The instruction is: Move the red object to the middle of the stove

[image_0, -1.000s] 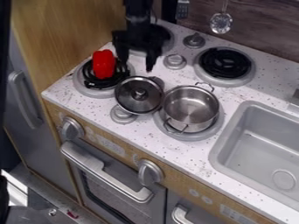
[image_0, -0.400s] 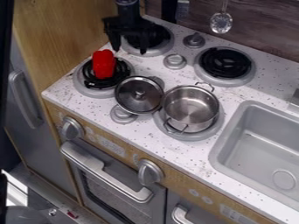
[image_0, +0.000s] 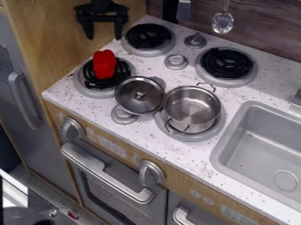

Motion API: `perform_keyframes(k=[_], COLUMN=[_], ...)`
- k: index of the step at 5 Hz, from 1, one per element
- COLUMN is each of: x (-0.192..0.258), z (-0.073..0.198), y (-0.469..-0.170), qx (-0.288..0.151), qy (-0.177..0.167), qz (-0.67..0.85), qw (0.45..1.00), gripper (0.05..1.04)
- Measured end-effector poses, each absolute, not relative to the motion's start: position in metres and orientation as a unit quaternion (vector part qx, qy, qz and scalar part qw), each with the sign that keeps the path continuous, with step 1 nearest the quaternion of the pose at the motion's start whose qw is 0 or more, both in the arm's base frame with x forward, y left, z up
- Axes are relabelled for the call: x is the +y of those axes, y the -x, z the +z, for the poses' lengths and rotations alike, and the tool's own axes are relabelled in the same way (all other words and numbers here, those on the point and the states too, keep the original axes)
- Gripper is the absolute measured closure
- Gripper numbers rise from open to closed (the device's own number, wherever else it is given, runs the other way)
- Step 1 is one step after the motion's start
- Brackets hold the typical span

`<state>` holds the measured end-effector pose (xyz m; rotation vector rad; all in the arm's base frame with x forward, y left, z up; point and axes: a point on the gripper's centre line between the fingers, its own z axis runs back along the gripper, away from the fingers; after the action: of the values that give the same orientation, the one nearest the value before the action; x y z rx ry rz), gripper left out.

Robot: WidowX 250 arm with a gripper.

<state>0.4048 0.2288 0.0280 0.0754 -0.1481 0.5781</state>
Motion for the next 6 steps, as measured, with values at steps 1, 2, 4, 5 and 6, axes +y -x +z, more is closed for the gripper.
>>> perform_keyframes(k=[1, 2, 4, 5, 6], x=[0.237, 0.236, 0.227, 0.22, 0.211], z=[0.028, 0.021, -0.005, -0.012, -0.039], y=[-0.399, -0.393, -0.379, -0.378, -0.368], qx=[-0.069, -0.057, -0.014, -0.004, 0.04], qy=[-0.045, -0.047, -0.037, -0.032, -0.015], qz=[0.302, 0.308, 0.326, 0.324, 0.328], qw=[0.95, 0.949, 0.945, 0.945, 0.944], gripper=[0.083, 0.083, 0.083, 0.083, 0.083])
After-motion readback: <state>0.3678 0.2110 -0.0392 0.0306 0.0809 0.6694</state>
